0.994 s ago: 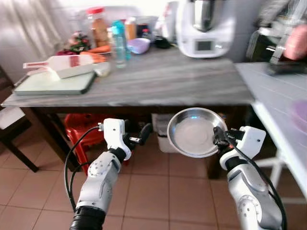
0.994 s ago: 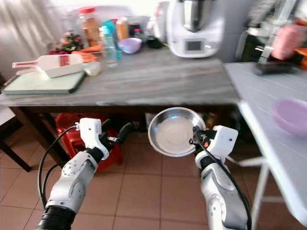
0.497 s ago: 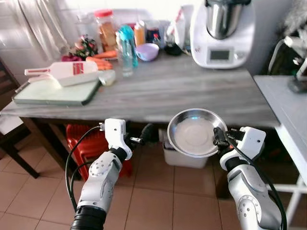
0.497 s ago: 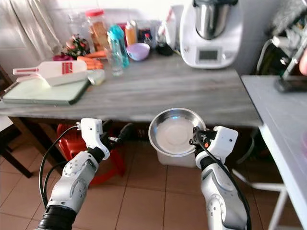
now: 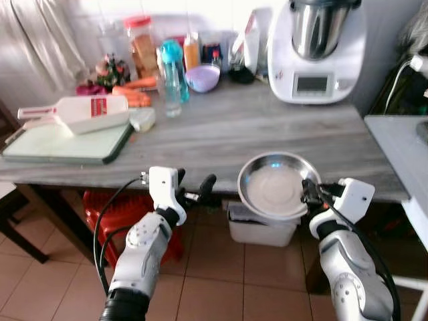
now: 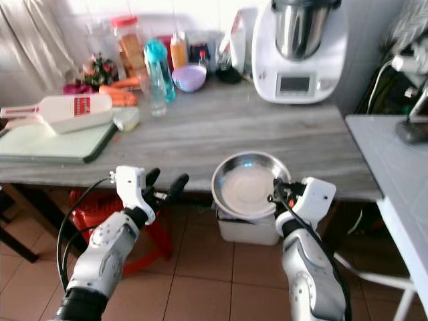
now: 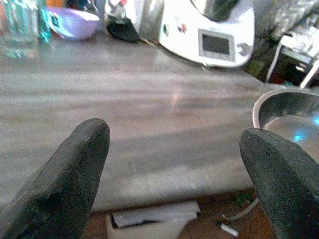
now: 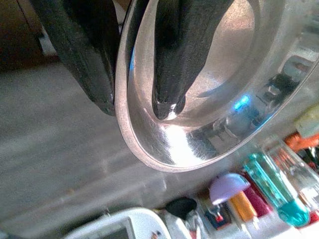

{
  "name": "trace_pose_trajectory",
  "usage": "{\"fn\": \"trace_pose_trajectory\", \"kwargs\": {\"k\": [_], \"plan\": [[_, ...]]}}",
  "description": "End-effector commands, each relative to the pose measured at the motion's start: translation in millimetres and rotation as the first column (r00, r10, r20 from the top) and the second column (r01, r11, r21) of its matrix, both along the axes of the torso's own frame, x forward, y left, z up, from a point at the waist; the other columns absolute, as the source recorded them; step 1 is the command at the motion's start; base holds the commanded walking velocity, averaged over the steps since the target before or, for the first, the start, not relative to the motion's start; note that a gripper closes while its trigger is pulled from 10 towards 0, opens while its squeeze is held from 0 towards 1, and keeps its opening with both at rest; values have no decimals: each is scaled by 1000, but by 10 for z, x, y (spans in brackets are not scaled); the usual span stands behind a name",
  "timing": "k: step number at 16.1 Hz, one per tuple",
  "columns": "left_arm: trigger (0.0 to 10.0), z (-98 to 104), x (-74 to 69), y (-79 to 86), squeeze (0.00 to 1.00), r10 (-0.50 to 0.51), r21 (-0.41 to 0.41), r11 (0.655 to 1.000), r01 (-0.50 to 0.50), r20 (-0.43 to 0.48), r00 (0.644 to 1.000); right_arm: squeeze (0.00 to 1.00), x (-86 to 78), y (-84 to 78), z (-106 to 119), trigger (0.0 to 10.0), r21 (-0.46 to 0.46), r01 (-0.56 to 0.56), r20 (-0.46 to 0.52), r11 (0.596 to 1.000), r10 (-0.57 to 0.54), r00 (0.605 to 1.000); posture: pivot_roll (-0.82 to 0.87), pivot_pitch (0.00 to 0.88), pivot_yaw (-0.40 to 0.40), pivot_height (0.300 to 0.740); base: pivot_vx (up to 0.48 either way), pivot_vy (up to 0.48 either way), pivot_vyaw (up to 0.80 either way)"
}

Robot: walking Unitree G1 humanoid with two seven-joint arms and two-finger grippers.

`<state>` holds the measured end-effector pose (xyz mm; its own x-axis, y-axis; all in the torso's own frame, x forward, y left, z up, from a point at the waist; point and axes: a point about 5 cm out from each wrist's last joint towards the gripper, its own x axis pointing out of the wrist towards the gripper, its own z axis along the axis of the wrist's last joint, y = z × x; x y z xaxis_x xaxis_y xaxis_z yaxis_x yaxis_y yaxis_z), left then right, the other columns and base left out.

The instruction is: Setting the table

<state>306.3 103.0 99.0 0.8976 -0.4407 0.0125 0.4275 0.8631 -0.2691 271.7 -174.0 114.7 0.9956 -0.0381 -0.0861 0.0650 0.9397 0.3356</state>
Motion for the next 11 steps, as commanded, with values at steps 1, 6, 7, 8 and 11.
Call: {"fn": "trace_pose_trajectory", "kwargs": {"k": [1,6,7,8,11], "plan": [[10000,42,30,113,0,26,21,999,-27,17,1000,0,35,100,61,10000,14,-30,27,999,29,999,-45,2,62,740,379,0,0],[10000,36,30,108,0,24,23,999,-24,15,1000,0,46,75,61,10000,14,-17,29,1000,16,999,-44,1,64,740,381,0,0],[10000,35,28,105,0,21,24,999,-22,15,1000,0,45,75,60,10000,14,-16,29,1000,16,999,-45,0,66,740,379,0,0],[10000,34,28,103,0,20,26,999,-20,14,1000,0,44,76,59,10000,14,-16,28,1000,15,999,-45,0,66,740,379,0,0],[10000,19,27,125,0,26,40,999,-26,10,1000,0,46,82,54,10000,13,-17,27,1000,17,999,-43,0,64,740,361,0,0]]}}
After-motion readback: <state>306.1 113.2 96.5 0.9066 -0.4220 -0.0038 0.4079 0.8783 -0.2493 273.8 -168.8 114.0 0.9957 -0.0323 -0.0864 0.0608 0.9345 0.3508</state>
